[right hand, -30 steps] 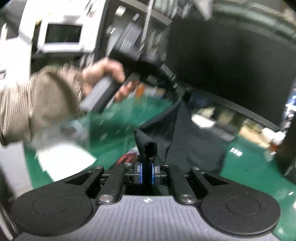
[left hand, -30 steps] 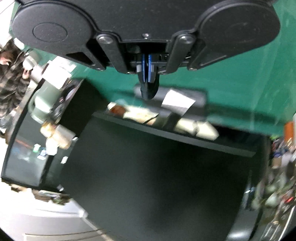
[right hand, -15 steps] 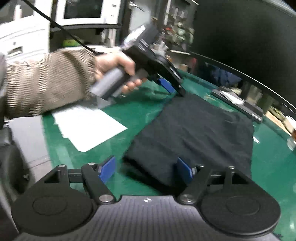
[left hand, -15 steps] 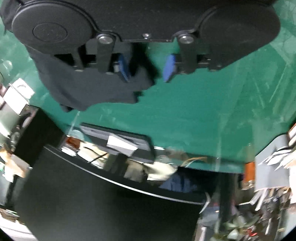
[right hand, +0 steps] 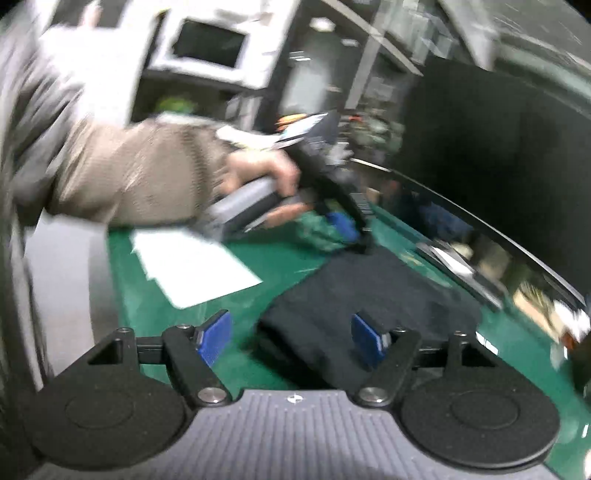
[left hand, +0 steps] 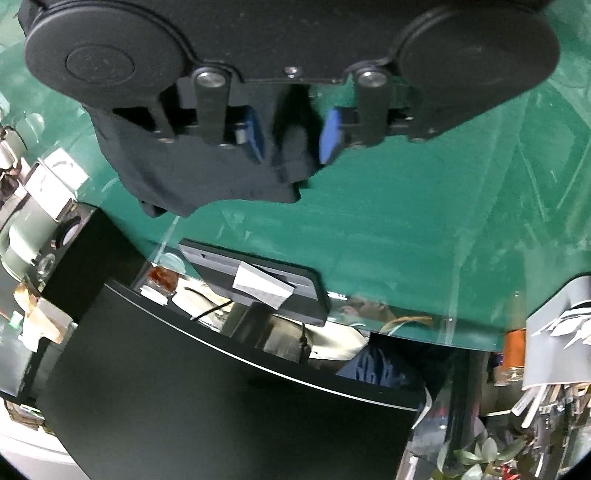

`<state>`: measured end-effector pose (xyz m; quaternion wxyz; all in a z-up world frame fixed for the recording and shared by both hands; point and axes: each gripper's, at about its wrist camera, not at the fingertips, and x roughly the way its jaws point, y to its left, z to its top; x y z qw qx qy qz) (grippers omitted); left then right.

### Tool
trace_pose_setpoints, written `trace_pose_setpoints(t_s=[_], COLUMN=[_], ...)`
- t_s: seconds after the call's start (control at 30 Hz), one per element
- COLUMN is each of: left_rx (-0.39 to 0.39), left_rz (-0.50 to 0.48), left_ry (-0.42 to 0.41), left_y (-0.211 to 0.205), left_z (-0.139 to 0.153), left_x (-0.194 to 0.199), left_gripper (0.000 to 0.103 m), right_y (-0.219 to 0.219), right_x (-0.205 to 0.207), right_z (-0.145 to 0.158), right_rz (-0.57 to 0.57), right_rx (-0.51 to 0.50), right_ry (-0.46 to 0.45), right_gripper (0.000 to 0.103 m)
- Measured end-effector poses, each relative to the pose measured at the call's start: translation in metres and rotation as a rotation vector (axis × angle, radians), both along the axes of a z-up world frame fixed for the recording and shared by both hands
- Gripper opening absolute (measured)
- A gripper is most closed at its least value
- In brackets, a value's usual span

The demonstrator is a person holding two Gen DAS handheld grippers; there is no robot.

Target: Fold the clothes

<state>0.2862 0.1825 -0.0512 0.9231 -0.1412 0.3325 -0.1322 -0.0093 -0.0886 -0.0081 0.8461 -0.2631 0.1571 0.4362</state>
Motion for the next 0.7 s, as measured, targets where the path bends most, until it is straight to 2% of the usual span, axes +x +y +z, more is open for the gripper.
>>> trace_pose_setpoints(t_s=[0.03,0.13,0.2,0.23,0.27,0.4,0.47,0.53,0.57,0.7], left_rx=[-0.003,-0.006,-0.012,-0.014,-0.021,-0.057,-0.095,-0.104,-0.11,-0.104], left_rz=[0.005,0.009,0.012,0.014,0.012,0.013,-0.006,-0.02,-0.039,-0.103], left_ry=[0.001,0.001,-0.005,-0.009,-0.013,-0.016,-0.028,-0.042,-0.06,-0.095], left_y=[0.001,0.001,0.0,0.0,0.0,-0.004,-0.012,-0.019,-0.032,-0.078], left_z=[0.001,0.002,0.005,0.007,0.01,0.022,0.039,0.051,0.066,0.096], left_x=[0.0,0.001,0.0,0.0,0.0,0.003,0.007,0.011,0.016,0.034], left_gripper=[0.017,0.01,0.008,0.007,0.006,0.006,0.006,0.006,0.006,0.006], right_y=[0.006,0.014,0.021,0.023,0.022,0.007,-0.003,-0.027,-0.039,-0.086], right_x=[0.0,0.007,0.014,0.019,0.021,0.033,0.037,0.047,0.051,0.058], right_z=[-0.006,-0.013,-0.014,-0.014,-0.012,0.003,0.009,0.023,0.028,0.038], right_rz=[0.018,0.025,0.008,-0.007,-0.011,-0.076,-0.114,-0.212,-0.252,-0.4], right_rx=[-0.025,-0.038,-0.044,-0.046,-0.034,0.112,0.175,0.327,0.392,0.611], right_ry=[-0.009,-0.002,0.024,0.049,0.064,0.134,0.153,0.203,0.226,0.28], right_gripper=[0.066,0.051,0.018,0.018,0.013,0.009,0.009,0.009,0.009,0.009])
